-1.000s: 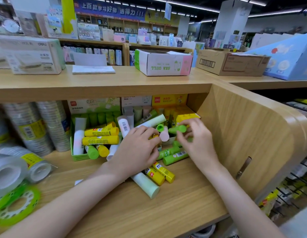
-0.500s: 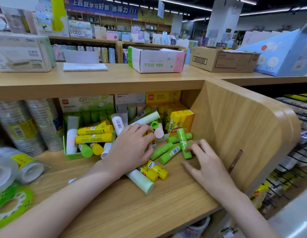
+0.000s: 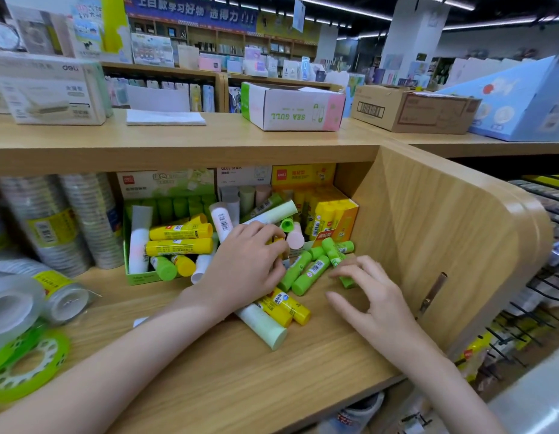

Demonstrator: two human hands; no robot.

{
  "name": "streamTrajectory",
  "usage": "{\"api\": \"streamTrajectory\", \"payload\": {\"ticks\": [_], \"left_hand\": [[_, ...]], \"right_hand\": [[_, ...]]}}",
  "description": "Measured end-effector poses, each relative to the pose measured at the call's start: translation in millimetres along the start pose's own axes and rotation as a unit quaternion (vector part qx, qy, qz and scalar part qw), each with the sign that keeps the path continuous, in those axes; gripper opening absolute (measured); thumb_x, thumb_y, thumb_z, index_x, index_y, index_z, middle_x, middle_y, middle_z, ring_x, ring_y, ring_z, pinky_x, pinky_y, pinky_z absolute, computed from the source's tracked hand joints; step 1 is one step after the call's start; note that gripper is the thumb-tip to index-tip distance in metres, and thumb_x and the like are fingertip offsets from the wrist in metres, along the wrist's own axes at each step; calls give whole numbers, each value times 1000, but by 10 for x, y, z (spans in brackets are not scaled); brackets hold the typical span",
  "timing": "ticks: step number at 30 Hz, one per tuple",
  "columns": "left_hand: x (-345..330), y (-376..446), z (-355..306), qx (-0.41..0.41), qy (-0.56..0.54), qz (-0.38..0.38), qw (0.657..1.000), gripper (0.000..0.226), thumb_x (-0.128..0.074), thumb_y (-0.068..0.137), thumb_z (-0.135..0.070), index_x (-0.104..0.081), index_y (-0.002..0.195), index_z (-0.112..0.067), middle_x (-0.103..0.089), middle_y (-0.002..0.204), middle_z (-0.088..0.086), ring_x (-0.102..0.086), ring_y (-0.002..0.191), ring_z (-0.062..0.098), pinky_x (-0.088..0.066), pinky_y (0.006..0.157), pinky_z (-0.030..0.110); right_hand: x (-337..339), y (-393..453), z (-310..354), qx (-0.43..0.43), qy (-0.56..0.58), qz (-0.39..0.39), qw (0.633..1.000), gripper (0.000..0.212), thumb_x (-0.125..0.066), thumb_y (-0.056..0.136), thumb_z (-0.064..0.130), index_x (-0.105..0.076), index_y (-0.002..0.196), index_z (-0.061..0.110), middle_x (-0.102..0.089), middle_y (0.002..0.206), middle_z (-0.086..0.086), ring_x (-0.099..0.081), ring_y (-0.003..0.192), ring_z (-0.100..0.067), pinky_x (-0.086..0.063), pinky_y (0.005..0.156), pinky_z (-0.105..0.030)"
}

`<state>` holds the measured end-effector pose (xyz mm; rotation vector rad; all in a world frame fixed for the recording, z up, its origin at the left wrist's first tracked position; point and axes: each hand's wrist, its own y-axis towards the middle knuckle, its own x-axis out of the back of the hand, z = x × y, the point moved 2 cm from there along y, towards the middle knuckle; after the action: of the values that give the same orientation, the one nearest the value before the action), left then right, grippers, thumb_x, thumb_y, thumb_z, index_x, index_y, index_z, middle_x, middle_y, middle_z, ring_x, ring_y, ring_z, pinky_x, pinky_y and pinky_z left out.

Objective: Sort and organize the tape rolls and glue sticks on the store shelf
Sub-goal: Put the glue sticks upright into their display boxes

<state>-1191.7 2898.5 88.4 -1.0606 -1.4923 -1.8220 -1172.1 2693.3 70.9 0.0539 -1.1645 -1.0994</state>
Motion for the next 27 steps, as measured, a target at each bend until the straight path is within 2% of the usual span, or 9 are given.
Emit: {"api": "streamTrajectory", "payload": {"ticks": [4, 7, 12, 14, 17, 19, 22, 24, 27], "left_hand": [[16, 1, -7, -1, -1, -4, 1000, 31, -39, 79, -27, -69, 83, -17, -65, 96, 2, -59, 86, 25, -30, 73, 30], [25, 1, -13, -1, 1, 1, 1000, 31, -39, 78, -27, -68, 82, -17, -65, 96, 2, -59, 86, 25, -29, 73, 30], [25, -3, -12, 0, 3, 0, 1000, 30, -40, 79, -26, -68, 82, -17, -65, 96, 1, -60, 85, 25, -30, 74, 31], [22, -7, -5, -1, 4, -1, 1000, 30, -40, 79, -26, -68, 82, -17, -65, 96, 1, -59, 85, 25, -30, 74, 31], [19, -13, -8, 0, 5, 2, 1000, 31, -39, 79, -27, -68, 83, -17, -65, 96, 1, -59, 86, 25, -30, 75, 30], [17, -10, -8, 2, 8, 5, 1000, 30, -39, 79, -27, -68, 82, -18, -65, 96, 0, -59, 86, 24, -33, 75, 31], [13, -2, -8, 4, 8, 7, 1000, 30, -39, 78, -28, -67, 81, -19, -65, 96, -1, -59, 86, 23, -36, 74, 31], [10, -3, -12, 5, 6, 5, 1000, 30, -39, 78, -28, -67, 81, -19, -65, 96, -1, -59, 86, 23, -39, 73, 32], [7, -6, -7, 8, 8, 3, 1000, 31, -39, 79, -29, -68, 81, -19, -65, 96, -1, -59, 87, 22, -39, 73, 32]], "right_hand": [[-144, 18, 133, 16, 36, 68, 997, 33, -60, 73, 52, -64, 88, 23, -63, 85, 11, -50, 87, -3, -37, 81, -14], [-205, 39, 138, 14, 28, 76, 997, 31, -57, 70, 43, -65, 88, 20, -62, 83, 12, -49, 83, 1, -35, 78, -8], [6, 56, 25, -48, 77, -56, 994, 22, -51, 73, 28, -63, 88, 16, -59, 86, 8, -54, 75, -4, -40, 67, -9], [74, 67, -28, -124, 189, -90, 970, 7, -58, 81, 14, -60, 88, 13, -61, 78, 2, -58, 65, -8, -45, 61, -14], [91, 42, -98, -213, 321, -113, 916, 9, -52, 89, -3, -53, 87, 6, -61, 61, -5, -59, 52, -14, -48, 52, -20], [107, 18, -107, -244, 397, -139, 874, 10, -47, 91, -4, -51, 86, 4, -60, 72, -17, -62, 55, -18, -50, 52, -22], [112, -3, -109, -255, 493, -137, 820, 13, -44, 89, -9, -47, 87, 3, -61, 87, -23, -68, 74, -25, -56, 69, -25], [102, -15, -119, -248, 551, -119, 788, 17, -61, 79, -2, -46, 82, 6, -62, 95, -20, -68, 86, -28, -55, 79, -27], [95, -7, -144, -235, 574, -89, 779, 46, -90, 48, 26, -50, 66, 10, -66, 93, -13, -67, 88, -25, -54, 77, -24]]}}
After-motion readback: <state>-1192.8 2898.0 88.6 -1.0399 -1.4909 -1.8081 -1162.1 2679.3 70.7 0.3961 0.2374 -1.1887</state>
